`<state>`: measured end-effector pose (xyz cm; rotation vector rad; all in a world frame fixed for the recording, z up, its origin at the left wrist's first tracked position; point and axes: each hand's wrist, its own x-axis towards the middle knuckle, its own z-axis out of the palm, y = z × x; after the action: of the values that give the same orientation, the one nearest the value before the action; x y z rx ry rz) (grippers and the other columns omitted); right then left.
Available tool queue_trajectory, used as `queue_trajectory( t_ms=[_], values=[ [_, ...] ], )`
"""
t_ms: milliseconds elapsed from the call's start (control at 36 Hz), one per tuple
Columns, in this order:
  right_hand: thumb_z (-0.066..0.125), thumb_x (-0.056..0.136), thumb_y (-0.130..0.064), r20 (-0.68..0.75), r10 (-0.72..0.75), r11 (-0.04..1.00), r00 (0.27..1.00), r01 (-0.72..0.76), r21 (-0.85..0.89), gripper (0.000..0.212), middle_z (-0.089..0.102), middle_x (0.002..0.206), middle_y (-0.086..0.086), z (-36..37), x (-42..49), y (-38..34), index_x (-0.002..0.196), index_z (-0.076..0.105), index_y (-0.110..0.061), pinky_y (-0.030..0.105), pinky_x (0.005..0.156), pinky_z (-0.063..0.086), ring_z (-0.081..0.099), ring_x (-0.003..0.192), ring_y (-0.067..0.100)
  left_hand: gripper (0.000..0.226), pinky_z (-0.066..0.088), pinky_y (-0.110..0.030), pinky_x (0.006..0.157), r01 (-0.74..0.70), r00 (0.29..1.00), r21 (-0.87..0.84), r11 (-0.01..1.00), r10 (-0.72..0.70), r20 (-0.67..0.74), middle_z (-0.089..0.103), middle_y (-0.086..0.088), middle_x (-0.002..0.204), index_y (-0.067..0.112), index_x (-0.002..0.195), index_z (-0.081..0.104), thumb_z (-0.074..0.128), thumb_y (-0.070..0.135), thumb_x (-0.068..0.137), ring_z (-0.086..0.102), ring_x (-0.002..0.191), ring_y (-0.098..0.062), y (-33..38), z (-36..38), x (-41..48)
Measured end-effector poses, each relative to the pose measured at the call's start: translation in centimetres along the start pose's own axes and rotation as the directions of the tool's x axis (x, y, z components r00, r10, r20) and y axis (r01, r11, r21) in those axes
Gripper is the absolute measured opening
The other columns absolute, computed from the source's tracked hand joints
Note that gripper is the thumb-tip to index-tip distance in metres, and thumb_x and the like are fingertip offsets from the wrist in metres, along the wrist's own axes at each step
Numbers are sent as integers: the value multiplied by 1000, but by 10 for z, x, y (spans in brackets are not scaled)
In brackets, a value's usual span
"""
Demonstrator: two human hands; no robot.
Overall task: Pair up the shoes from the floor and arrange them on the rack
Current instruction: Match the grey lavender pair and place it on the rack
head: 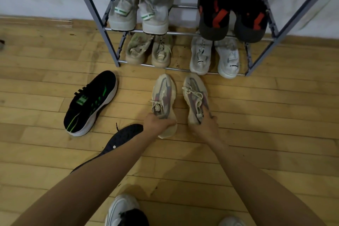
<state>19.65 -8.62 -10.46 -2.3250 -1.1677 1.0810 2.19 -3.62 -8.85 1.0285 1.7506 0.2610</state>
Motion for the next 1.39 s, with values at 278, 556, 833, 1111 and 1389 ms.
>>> queue_trajectory(
  t_ms=[278,556,833,1111,1389],
  values=[
    [80,70,-28,-156,-44,937,987,95,336,89,39,128,10,-30,-52,-21,145,31,-26,29,89,41,47,114,27,77,52,-33,81,-190,982,-26,981,190,7,61,-3,110,8,118,50,88,29,55,59,97,-20,29,-23,-55],
    [77,75,-19,-421,-204,867,884,363,342,78,33,135,5,-102,-121,-81,141,35,-28,34,92,46,44,118,24,78,42,-12,53,-498,863,-36,866,492,-117,61,-3,110,9,119,49,89,25,54,61,95,-17,100,-82,-134],
    [77,74,-28,-488,-332,841,807,487,235,80,35,139,3,-182,-146,-152,141,33,-33,37,88,47,42,122,26,72,54,-46,88,-641,765,-66,765,629,-136,59,-11,119,7,121,49,85,21,60,59,106,-28,169,-124,-198],
    [75,73,-31,-502,-343,877,794,463,132,79,39,132,9,-236,-142,-223,141,34,-31,36,89,44,48,115,32,72,53,-37,86,-682,716,25,731,675,-178,61,-8,117,7,117,52,86,30,58,59,104,-24,232,-170,-211],
    [70,70,-47,-528,-426,896,735,425,-131,82,49,128,17,-292,-118,-315,143,34,-32,40,90,47,50,115,39,45,44,-25,57,-718,620,176,674,734,-278,58,0,84,15,88,59,78,47,62,56,75,-19,320,-223,-200]
  ],
)
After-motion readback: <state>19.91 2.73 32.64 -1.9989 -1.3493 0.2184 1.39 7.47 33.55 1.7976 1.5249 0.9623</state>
